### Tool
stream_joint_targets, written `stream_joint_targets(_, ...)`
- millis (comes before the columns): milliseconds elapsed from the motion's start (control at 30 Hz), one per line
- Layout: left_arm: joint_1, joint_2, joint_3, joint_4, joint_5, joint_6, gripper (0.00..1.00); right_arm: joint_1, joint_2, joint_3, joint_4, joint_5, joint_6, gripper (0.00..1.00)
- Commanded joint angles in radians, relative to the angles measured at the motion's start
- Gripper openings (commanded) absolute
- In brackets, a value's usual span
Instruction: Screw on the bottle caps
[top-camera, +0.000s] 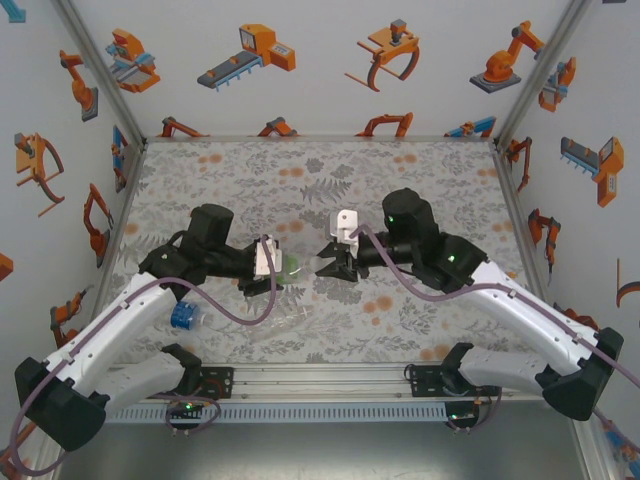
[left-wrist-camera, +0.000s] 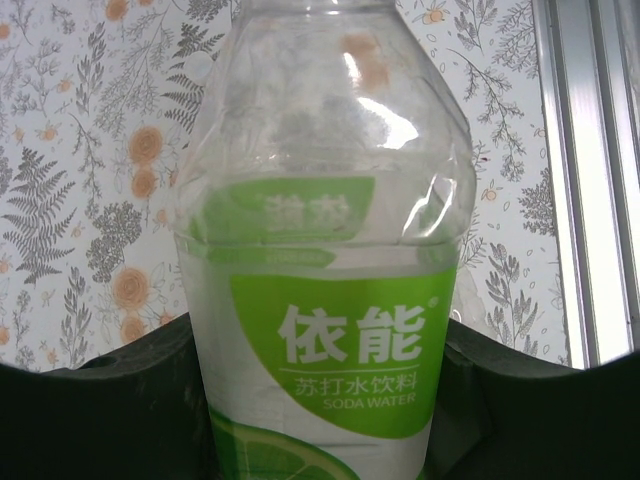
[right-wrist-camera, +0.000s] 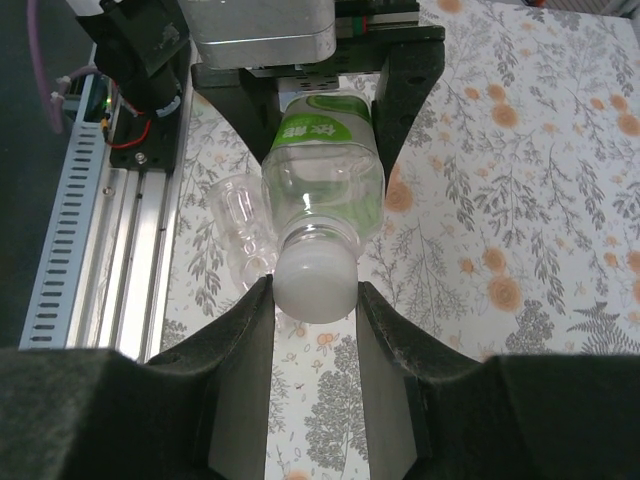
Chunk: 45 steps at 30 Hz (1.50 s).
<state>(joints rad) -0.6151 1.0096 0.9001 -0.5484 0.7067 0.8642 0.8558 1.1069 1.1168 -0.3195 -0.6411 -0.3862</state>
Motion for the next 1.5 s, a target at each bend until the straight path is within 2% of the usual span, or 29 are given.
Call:
stream_joint_targets(0, -0.009, -0.006, 0.014, 0.020, 0.074, 0.035, 0.00, 0.023, -0.005, -0.022, 0.061, 0.072, -0.006, 0.00)
stream_joint_targets(200, -0.012, -0.009, 0.017, -0.003, 0.116, 0.067, 0.00, 0.022, 0.000, -0.006, 0.035, 0.032, -0.086, 0.00)
stream_joint_targets(567, -0.011, -0.004, 0.031, -0.056, 0.246, 0.136, 0.00, 0.023, 0.024, 0.053, -0.095, -0.112, -0.395, 0.00)
stream_joint_targets(700, -0.011, 0.011, 0.045, -0.057, 0.259, 0.119, 0.00, 0.024, 0.032, 0.047, -0.069, -0.115, -0.421, 0.00)
stream_joint_targets(800, -0.011, 0.020, 0.054, -0.048, 0.254, 0.085, 0.00, 0.024, 0.053, 0.054, -0.060, -0.113, -0.349, 0.00)
stream_joint_targets(867, -0.011, 0.015, 0.048, -0.011, 0.230, 0.046, 0.00, 0.025, 0.062, 0.048, -0.044, -0.100, -0.246, 0.00)
stream_joint_targets(1000, -0.009, -0.009, 0.023, 0.054, 0.165, -0.003, 0.00, 0.025, 0.046, -0.034, 0.101, -0.016, 0.074, 0.00)
stream_joint_targets(1133, -0.003, -0.018, 0.013, 0.080, 0.131, -0.019, 0.00, 0.025, 0.042, -0.093, 0.206, 0.113, 0.477, 0.00)
stream_joint_targets(1267, -0.002, -0.017, 0.012, 0.085, 0.133, -0.021, 0.00, 0.026, 0.057, -0.135, 0.280, 0.131, 0.838, 0.00)
stream_joint_targets(1367, -0.001, -0.016, 0.010, 0.105, 0.114, -0.043, 0.00, 0.025, 0.067, -0.146, 0.273, 0.205, 1.110, 0.00)
stream_joint_targets(1467, -0.001, -0.020, 0.002, 0.140, 0.063, -0.071, 0.00, 0.023, 0.089, -0.138, 0.186, 0.270, 1.392, 0.00)
